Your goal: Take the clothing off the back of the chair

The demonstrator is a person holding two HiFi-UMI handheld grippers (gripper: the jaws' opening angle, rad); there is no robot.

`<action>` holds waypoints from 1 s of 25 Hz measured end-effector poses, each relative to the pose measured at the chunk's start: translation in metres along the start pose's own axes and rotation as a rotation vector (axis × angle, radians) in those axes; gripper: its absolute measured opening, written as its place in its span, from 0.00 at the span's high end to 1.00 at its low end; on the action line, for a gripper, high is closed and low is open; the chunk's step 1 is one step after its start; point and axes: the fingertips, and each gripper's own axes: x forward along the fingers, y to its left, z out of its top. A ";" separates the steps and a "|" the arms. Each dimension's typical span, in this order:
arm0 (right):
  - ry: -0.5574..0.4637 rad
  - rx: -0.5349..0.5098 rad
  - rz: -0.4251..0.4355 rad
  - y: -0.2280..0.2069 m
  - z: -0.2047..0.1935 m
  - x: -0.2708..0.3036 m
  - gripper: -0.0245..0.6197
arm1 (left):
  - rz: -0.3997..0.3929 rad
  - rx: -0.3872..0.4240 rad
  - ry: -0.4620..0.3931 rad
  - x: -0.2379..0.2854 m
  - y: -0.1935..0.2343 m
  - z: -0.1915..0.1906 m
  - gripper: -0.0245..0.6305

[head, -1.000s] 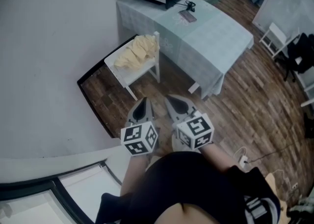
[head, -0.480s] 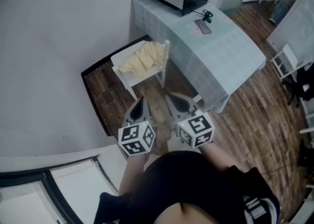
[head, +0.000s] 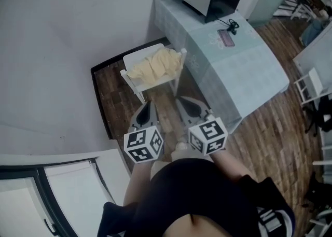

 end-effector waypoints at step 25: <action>0.037 -0.013 0.108 -0.063 0.002 0.054 0.94 | 0.198 -0.058 -0.027 0.054 0.020 0.005 0.97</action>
